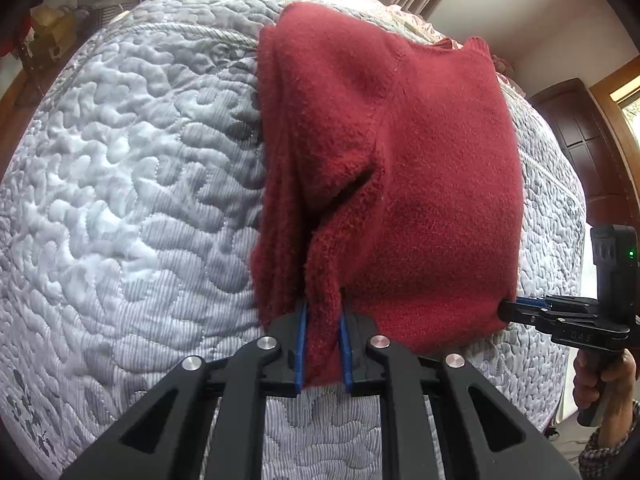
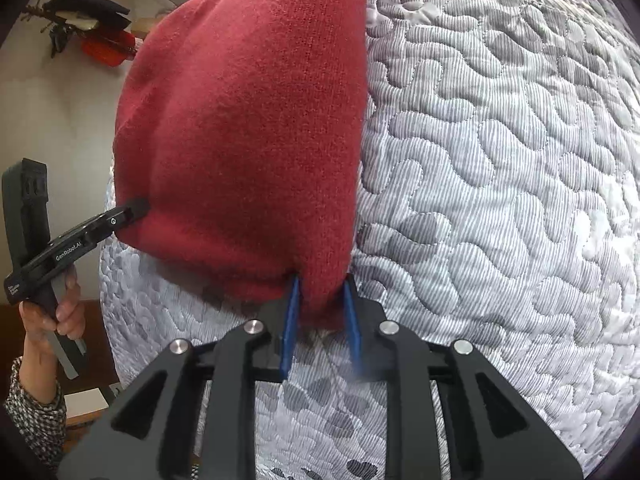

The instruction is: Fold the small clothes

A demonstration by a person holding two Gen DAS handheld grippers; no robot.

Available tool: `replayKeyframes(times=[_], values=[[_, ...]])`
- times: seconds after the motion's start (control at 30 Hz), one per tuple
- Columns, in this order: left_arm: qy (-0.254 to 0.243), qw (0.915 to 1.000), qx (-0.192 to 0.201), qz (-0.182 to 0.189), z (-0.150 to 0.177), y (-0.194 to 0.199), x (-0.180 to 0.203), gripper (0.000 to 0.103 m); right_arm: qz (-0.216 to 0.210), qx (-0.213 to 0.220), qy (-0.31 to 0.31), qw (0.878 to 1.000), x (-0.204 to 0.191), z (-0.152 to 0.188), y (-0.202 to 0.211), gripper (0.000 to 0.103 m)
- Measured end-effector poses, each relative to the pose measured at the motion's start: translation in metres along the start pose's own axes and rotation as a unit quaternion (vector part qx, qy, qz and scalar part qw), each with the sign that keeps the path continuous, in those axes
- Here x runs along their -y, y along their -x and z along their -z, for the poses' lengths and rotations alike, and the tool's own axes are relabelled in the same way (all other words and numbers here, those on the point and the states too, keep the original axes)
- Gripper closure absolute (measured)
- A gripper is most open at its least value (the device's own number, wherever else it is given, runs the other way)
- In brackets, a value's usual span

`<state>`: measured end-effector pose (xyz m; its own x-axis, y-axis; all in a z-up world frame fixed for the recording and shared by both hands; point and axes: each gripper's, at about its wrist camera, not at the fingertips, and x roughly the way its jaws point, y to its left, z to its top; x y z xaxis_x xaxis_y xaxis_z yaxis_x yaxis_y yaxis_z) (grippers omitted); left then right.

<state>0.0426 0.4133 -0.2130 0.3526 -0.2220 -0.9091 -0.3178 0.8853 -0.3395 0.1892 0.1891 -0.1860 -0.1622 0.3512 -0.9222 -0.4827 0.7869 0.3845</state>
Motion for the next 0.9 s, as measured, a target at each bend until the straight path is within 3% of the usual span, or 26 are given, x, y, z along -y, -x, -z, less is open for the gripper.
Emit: replayKeyframes(times=[0.1, 0.17, 0.2, 0.4, 0.6, 0.63, 0.7, 0.73, 0.9], values=[[0.005, 0.9998, -0.001, 0.018, -0.006, 0.016, -0.003, 0.080, -0.010, 0.007, 0.004, 1.000, 0.001, -0.003, 0.013, 0.071], [0.012, 0.9994, 0.012, 0.029, -0.015, 0.032, -0.008, 0.061, -0.012, 0.021, 0.008, 1.000, 0.009, -0.010, 0.033, 0.058], [0.016, 0.9992, 0.026, 0.026, -0.022, 0.040, -0.011, 0.057, -0.010, 0.034, 0.011, 0.999, 0.010, -0.016, 0.043, 0.058], [0.044, 0.9964, 0.068, 0.025, -0.098, 0.044, -0.025, 0.054, 0.020, 0.088, 0.012, 0.996, 0.018, -0.071, 0.076, 0.054], [0.059, 0.9967, 0.048, 0.027, -0.166, 0.000, -0.023, 0.051, 0.044, 0.103, 0.005, 0.994, 0.022, -0.117, 0.072, 0.050], [0.063, 0.9970, 0.037, 0.024, -0.171, -0.008, -0.021, 0.053, 0.044, 0.101, 0.003, 0.994, 0.022, -0.120, 0.068, 0.050], [0.063, 0.9971, 0.033, 0.026, -0.174, -0.018, -0.020, 0.072, 0.049, 0.097, 0.006, 0.994, 0.026, -0.126, 0.064, 0.050], [0.054, 0.9976, 0.034, 0.027, -0.174, -0.018, -0.017, 0.086, 0.049, 0.097, 0.007, 0.994, 0.022, -0.127, 0.059, 0.050], [0.034, 0.9955, 0.088, 0.007, -0.167, 0.009, -0.015, 0.090, 0.035, 0.106, 0.015, 0.994, -0.003, -0.131, 0.041, 0.049]])
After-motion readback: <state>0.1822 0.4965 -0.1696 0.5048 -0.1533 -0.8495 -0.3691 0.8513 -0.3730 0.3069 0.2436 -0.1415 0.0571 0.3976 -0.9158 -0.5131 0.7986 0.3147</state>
